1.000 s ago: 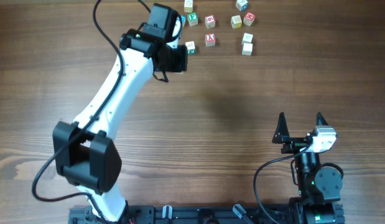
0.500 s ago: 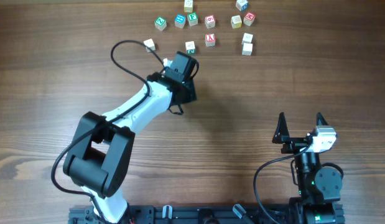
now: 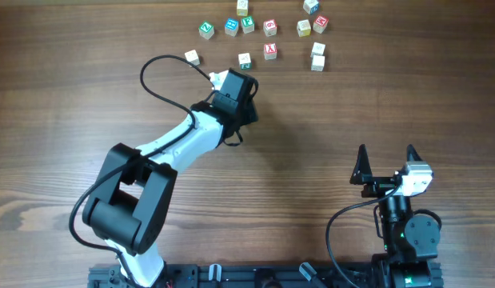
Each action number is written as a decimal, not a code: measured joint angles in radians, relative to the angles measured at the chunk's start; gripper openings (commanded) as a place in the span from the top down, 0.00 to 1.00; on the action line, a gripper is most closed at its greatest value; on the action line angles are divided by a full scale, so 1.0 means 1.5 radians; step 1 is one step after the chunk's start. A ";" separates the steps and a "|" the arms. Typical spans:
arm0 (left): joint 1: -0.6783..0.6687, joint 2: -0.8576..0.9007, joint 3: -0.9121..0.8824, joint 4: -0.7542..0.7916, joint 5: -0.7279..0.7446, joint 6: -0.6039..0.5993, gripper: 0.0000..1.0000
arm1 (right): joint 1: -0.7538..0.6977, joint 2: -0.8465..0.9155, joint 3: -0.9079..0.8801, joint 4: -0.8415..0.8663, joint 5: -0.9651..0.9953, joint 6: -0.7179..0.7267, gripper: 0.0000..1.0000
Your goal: Form a circle
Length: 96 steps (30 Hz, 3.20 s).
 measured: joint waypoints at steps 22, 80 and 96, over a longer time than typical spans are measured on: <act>-0.057 0.043 0.000 0.009 -0.193 -0.240 0.49 | 0.000 0.000 0.000 0.000 0.000 0.000 0.00; 0.228 0.260 0.249 0.110 -0.019 0.201 0.78 | 0.000 0.000 0.000 0.000 0.000 0.000 0.00; 0.214 -0.083 0.234 -0.529 0.087 0.201 0.92 | 0.000 0.000 0.000 -0.001 -0.018 0.000 0.00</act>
